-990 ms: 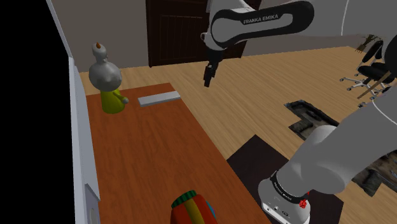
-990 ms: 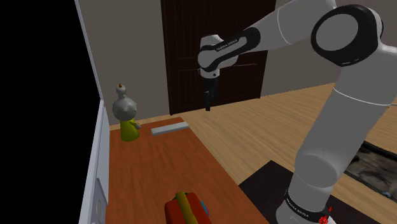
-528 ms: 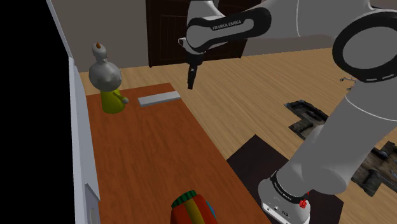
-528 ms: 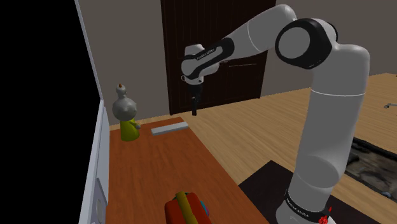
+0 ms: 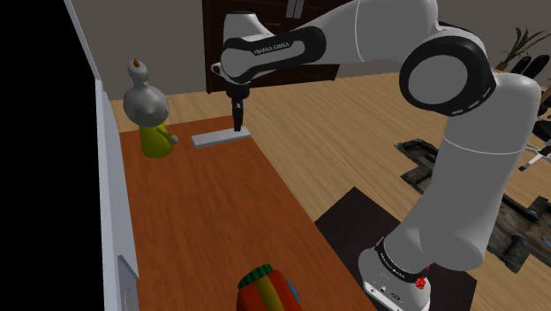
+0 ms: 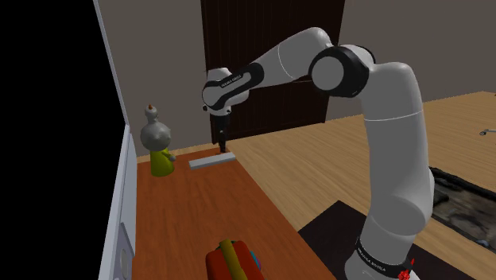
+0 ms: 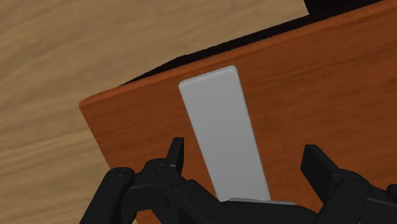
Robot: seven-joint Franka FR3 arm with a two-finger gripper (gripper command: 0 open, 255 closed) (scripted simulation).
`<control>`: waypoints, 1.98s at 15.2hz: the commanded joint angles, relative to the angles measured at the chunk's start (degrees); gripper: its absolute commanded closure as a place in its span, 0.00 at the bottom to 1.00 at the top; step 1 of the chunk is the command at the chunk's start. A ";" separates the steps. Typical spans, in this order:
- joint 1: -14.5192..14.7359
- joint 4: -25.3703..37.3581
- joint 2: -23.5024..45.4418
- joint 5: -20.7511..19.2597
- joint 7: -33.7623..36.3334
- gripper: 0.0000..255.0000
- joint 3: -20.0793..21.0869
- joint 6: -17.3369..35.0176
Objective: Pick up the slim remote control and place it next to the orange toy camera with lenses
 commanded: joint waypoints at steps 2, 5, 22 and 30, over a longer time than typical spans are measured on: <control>0.77 5.52 4.85 0.01 -3.82 0.00 1.66 -0.73; 1.26 8.16 7.81 -0.14 -5.67 0.00 2.55 -0.46; 1.30 5.91 9.69 -0.19 -5.64 1.00 2.54 3.67; 1.29 6.18 9.36 -0.18 -5.64 1.00 2.54 3.08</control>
